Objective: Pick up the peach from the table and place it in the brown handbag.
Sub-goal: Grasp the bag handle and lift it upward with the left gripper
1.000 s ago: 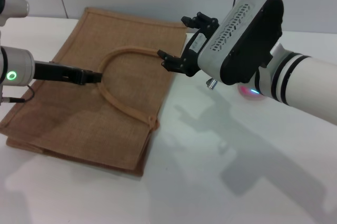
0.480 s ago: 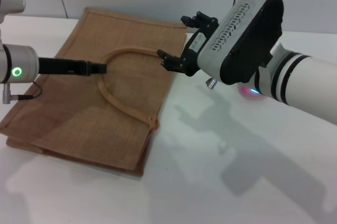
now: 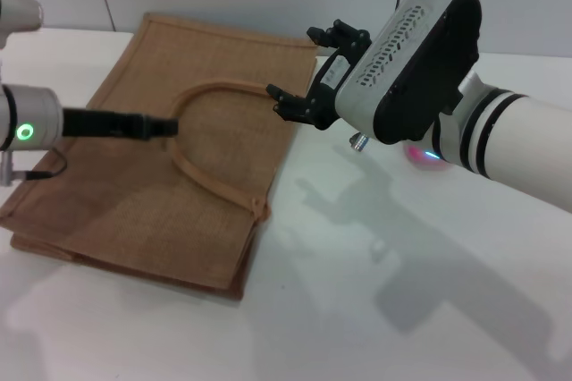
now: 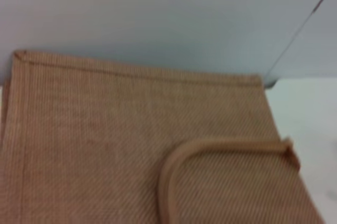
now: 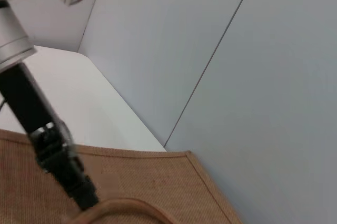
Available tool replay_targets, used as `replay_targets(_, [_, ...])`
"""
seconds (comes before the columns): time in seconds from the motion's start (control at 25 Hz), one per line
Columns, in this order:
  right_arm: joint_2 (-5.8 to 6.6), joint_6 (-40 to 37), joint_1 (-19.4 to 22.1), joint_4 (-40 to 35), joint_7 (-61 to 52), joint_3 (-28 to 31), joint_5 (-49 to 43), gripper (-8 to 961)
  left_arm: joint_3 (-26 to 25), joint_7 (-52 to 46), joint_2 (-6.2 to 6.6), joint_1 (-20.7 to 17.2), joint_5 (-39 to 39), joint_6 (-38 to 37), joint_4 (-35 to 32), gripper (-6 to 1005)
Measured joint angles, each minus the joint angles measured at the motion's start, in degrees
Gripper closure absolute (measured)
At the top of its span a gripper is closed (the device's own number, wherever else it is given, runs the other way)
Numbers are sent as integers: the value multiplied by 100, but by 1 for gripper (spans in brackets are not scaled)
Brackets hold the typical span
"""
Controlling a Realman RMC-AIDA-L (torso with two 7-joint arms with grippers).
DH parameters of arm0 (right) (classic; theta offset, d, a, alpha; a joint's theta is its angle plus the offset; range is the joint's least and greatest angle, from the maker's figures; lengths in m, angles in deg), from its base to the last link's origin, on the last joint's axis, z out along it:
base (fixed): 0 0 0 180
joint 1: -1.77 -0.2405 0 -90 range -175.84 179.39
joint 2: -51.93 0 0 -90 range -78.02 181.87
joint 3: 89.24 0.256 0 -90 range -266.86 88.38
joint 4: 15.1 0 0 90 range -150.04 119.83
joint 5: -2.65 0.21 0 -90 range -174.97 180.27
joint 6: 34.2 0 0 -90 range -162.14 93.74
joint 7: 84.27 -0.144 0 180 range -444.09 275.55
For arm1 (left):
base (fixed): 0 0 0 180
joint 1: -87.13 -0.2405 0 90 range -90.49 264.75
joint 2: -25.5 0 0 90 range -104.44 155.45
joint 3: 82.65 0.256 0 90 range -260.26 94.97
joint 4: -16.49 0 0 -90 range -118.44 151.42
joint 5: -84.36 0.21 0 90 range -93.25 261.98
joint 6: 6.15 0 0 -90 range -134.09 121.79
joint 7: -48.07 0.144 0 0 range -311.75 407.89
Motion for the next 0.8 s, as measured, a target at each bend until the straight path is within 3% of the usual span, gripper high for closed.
replay_targets(0.24, [8, 166, -11, -34, 2, 51, -3, 88, 19, -16, 96, 55, 682, 212, -185, 705])
replay_targets(0.48, [8, 488, 2, -210, 3, 210, -191, 87, 18, 3, 238, 39, 756, 597, -500, 706])
replay_targets(0.8, [5, 743, -63, -279, -7, 221, -303, 87, 6, -27, 283, 136, 870, 777, -698, 706])
